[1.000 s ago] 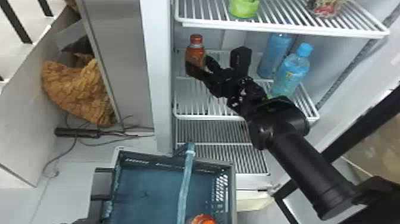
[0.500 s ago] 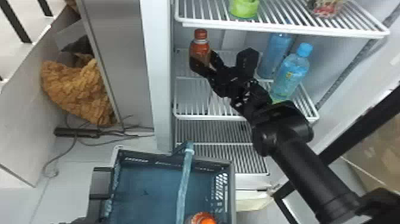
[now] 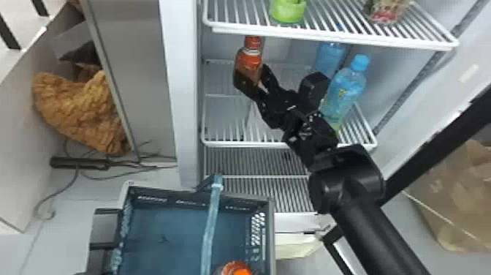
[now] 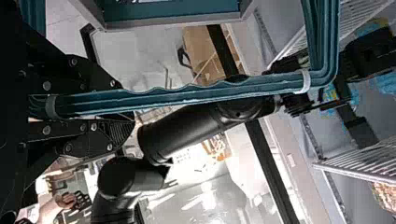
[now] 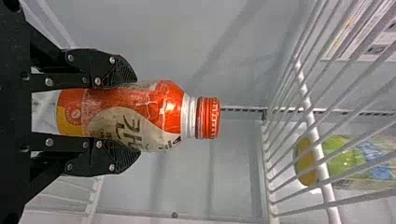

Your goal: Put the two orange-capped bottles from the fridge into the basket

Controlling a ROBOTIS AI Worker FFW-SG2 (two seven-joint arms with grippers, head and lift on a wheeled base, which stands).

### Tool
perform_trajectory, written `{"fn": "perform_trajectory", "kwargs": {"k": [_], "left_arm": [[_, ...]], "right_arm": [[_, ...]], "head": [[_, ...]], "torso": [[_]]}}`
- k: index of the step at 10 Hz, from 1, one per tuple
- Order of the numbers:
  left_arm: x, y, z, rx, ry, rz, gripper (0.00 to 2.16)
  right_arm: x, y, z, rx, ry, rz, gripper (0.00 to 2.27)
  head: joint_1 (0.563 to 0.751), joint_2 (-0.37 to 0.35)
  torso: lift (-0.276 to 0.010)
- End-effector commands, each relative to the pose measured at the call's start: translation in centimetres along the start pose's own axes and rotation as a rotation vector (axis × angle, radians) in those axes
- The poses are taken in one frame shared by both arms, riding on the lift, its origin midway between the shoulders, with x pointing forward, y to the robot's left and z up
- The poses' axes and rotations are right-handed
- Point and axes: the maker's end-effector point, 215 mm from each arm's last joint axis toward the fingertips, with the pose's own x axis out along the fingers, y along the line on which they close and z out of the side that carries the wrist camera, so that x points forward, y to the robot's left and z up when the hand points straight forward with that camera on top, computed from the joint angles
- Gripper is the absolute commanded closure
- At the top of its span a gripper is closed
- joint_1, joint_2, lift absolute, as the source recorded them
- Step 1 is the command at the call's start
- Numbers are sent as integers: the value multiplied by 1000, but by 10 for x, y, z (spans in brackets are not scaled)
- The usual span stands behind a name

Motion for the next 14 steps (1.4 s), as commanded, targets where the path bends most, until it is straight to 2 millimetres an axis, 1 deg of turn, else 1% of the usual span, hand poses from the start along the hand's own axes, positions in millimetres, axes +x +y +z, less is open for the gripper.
{"fn": "perform_trajectory", "kwargs": {"k": [1, 2, 4, 6, 7, 9, 10, 13, 14], "left_arm": [[-1, 1, -1, -7, -4, 3, 1202], [-1, 1, -1, -7, -4, 3, 1202], [-1, 1, -1, -8, -5, 2, 1202], [-3, 1, -3, -15, -9, 4, 1202], [-3, 1, -3, -15, -9, 3, 1202], [-4, 2, -3, -20, -16, 7, 1202], [-5, 2, -2, -17, -17, 8, 1202], [-5, 2, -2, -17, -17, 8, 1202], [-5, 2, -3, -20, -17, 8, 1202]], "right_arm": [[-20, 5, 8, 12, 1, -2, 892], [-29, 11, 10, 11, 5, 14, 892], [-54, 21, 24, 22, -1, 25, 892], [-77, 32, 27, 42, 12, 38, 891], [-93, 42, 34, 44, 24, 48, 891], [-128, 60, 39, 73, 64, 64, 891], [-144, 70, 39, 85, 94, 73, 891], [-184, 80, 34, 125, 200, 74, 891], [-195, 88, 39, 135, 239, 85, 891]], "head": [[695, -167], [695, -174], [695, -183], [695, -195], [695, -201], [695, -214], [695, -218], [695, -250], [695, -262]], "torso": [[-235], [-235], [-235], [-235], [-235], [-235], [-235], [-235], [-235]]}}
